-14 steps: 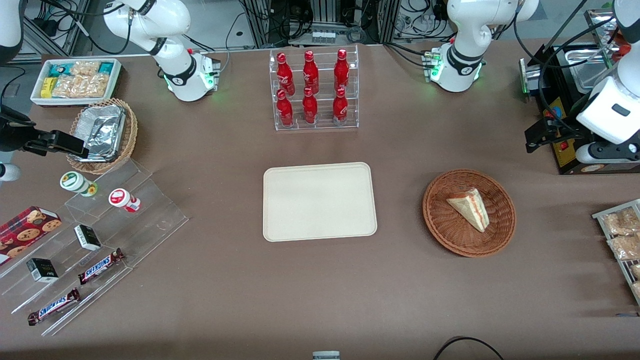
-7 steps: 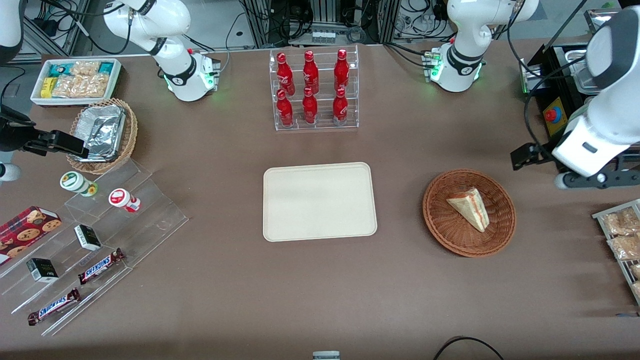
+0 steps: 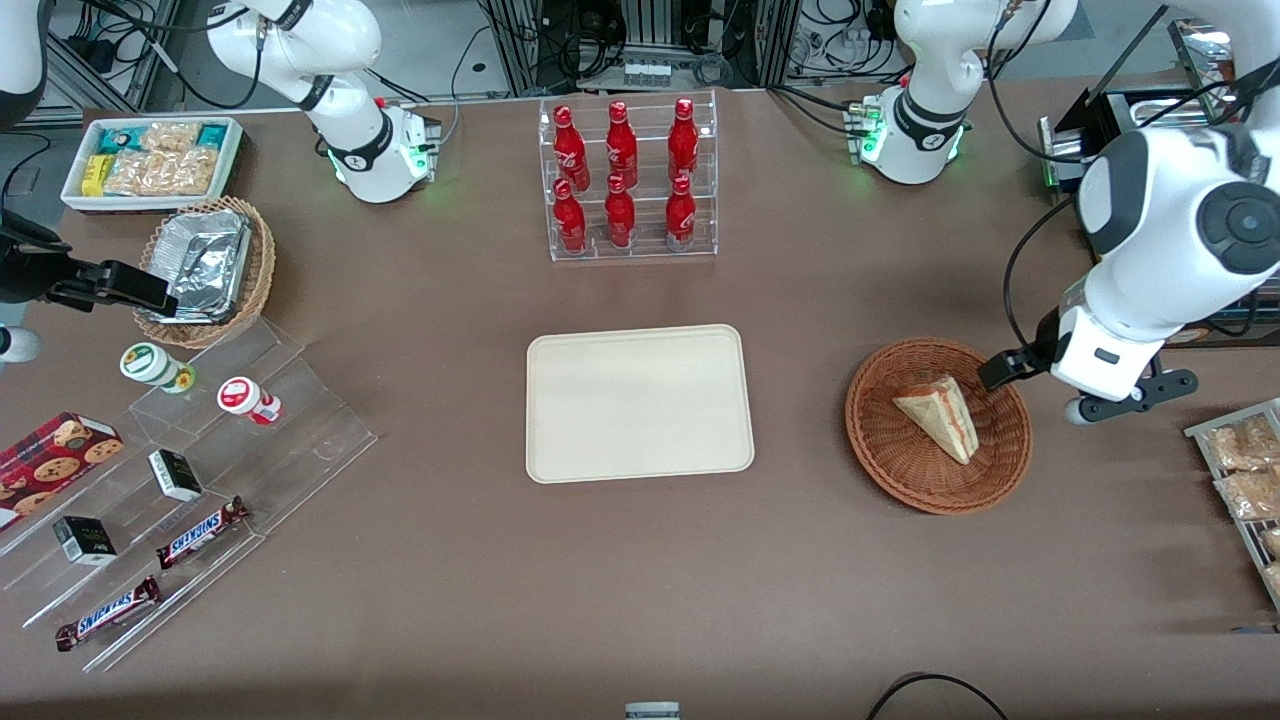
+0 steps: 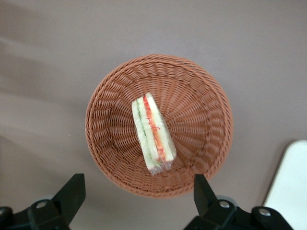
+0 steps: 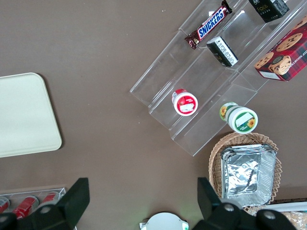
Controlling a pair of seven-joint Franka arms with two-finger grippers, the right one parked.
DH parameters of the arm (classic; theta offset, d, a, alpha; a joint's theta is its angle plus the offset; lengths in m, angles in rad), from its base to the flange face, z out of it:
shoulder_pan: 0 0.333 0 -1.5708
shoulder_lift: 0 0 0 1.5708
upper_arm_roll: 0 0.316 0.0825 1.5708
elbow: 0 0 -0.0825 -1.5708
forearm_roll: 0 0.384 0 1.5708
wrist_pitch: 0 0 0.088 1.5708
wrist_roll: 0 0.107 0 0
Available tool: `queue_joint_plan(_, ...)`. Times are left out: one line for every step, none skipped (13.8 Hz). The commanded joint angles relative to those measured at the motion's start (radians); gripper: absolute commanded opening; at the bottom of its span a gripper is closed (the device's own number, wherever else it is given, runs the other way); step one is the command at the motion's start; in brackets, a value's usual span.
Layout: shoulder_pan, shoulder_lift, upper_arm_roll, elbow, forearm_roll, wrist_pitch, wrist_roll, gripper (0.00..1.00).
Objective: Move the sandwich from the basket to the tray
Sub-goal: 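Lower the open left gripper around the wrapped sandwich in the basket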
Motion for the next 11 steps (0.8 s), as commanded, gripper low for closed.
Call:
queue_joint_plan(0.011,-0.057,-0.006,-0.144,-0.002,0.125,-0.116,1.0)
queue_joint_plan(0.011,-0.06,-0.009,-0.187,-0.002,0.188,-0.168,1.0)
queue_joint_plan(0.008,-0.052,-0.013,-0.213,-0.002,0.237,-0.219,1.0)
queue_joint_plan(0.006,-0.041,-0.023,-0.225,0.0,0.267,-0.241,1.0)
queue_joint_plan(0.006,-0.032,-0.026,-0.236,0.0,0.282,-0.242,1.0)
queue_joint_plan(0.006,-0.029,-0.026,-0.253,0.0,0.305,-0.242,1.0)
queue_joint_plan(0.006,-0.026,-0.026,-0.267,0.0,0.321,-0.244,1.0)
queue_joint_plan(0.006,-0.018,-0.026,-0.276,0.0,0.321,-0.244,1.0)
queue_joint_plan(0.006,-0.009,-0.026,-0.281,0.001,0.322,-0.244,1.0)
queue_joint_plan(0.006,0.001,-0.026,-0.291,0.001,0.328,-0.244,1.0)
queue_joint_plan(0.006,0.011,-0.026,-0.297,0.001,0.351,-0.246,1.0)
